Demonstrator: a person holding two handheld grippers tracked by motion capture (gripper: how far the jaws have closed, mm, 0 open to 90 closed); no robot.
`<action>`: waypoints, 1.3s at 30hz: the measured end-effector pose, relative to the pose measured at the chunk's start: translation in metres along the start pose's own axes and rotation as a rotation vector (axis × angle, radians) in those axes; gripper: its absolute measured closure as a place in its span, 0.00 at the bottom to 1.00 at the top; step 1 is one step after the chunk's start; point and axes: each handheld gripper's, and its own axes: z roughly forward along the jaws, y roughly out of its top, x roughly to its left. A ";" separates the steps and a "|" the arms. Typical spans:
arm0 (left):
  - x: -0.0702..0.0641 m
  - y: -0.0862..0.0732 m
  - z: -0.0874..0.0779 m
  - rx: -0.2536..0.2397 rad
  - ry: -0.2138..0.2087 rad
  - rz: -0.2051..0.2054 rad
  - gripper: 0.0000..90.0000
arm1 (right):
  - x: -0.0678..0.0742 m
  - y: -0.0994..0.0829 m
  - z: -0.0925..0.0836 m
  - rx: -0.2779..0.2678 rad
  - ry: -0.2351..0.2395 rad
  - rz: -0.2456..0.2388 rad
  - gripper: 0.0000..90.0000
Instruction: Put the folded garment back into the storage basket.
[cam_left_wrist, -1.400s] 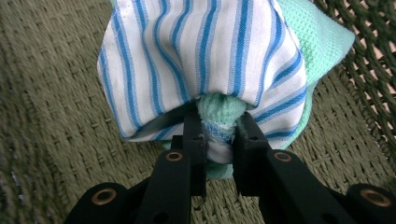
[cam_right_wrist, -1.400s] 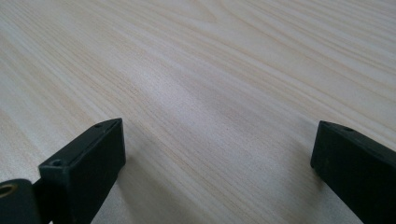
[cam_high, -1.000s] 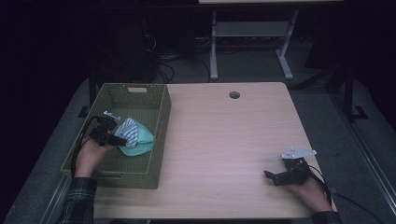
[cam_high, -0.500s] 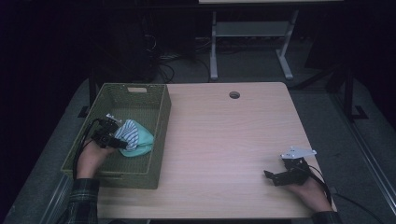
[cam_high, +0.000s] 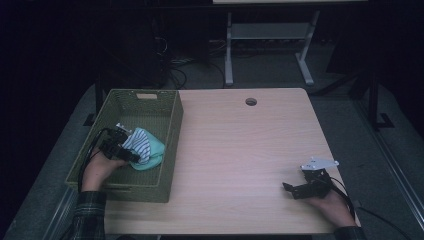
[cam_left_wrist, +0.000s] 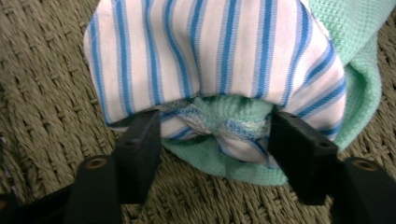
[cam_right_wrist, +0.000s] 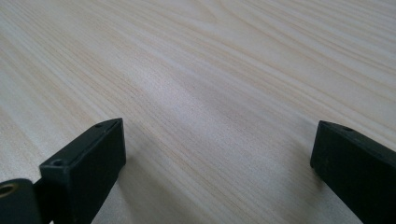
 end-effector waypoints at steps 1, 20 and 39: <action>0.000 0.000 0.000 -0.001 0.004 0.000 0.32 | 0.000 0.000 0.000 0.000 0.000 0.000 0.03; -0.004 0.007 -0.019 -0.104 -0.004 0.012 0.16 | 0.000 0.000 0.000 0.000 0.001 0.001 0.03; -0.029 0.026 -0.064 -0.253 -0.063 0.050 0.16 | 0.000 0.000 0.000 0.000 0.001 0.001 0.03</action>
